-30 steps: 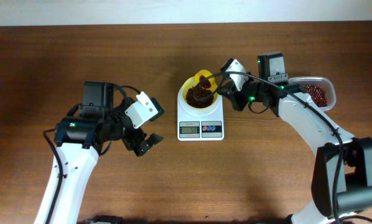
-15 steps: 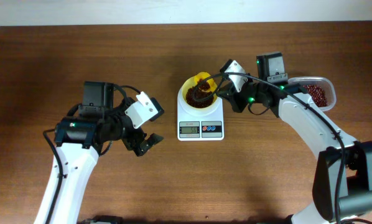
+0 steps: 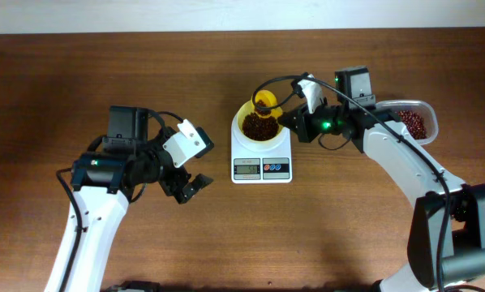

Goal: Scoop item into bowl and weigh 50g on scale

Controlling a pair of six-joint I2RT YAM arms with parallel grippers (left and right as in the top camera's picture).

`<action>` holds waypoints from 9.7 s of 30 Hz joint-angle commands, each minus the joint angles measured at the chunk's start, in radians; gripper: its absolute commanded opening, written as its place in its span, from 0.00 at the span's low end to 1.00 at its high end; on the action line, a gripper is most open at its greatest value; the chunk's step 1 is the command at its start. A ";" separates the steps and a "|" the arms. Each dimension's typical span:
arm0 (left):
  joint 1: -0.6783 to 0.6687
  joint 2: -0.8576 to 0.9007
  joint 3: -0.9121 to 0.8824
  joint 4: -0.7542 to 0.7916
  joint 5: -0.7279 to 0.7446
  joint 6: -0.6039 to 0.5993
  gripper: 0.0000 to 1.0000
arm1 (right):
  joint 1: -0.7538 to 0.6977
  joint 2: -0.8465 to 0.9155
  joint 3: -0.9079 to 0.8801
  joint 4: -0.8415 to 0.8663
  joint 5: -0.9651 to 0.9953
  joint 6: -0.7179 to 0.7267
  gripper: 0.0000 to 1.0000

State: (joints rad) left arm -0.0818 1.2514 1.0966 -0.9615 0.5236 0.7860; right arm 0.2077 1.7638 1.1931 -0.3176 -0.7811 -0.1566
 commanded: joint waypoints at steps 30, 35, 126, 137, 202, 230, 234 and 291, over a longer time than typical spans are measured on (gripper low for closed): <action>0.006 0.000 -0.003 -0.001 0.003 0.013 0.99 | -0.777 -0.053 0.032 -0.430 0.170 -0.369 0.04; 0.006 0.000 -0.003 -0.001 0.003 0.013 0.99 | -0.775 -0.124 0.032 -0.348 0.258 -0.367 0.04; 0.006 0.000 -0.003 -0.001 0.003 0.013 0.99 | 0.184 0.028 0.036 -0.141 0.222 -0.113 0.04; 0.006 0.000 -0.003 -0.001 0.003 0.013 0.99 | -0.016 0.028 0.036 -0.108 -0.052 0.095 0.04; 0.006 0.000 -0.003 -0.001 0.003 0.013 0.99 | 0.251 0.061 0.091 -0.073 0.692 -0.416 0.04; 0.006 0.000 -0.003 -0.001 0.003 0.013 0.99 | 0.165 0.060 0.182 -0.216 0.590 -0.340 0.04; 0.006 0.000 -0.003 -0.001 0.003 0.013 0.99 | 0.165 0.061 0.202 -0.264 0.590 -0.340 0.04; 0.006 0.000 -0.003 -0.001 0.003 0.013 0.99 | 0.262 0.152 0.358 -0.500 0.547 -0.229 0.04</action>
State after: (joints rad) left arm -0.0818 1.2514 1.0958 -0.9611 0.5236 0.7860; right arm 0.4683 1.9018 1.5169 -0.8101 -0.1440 -0.3923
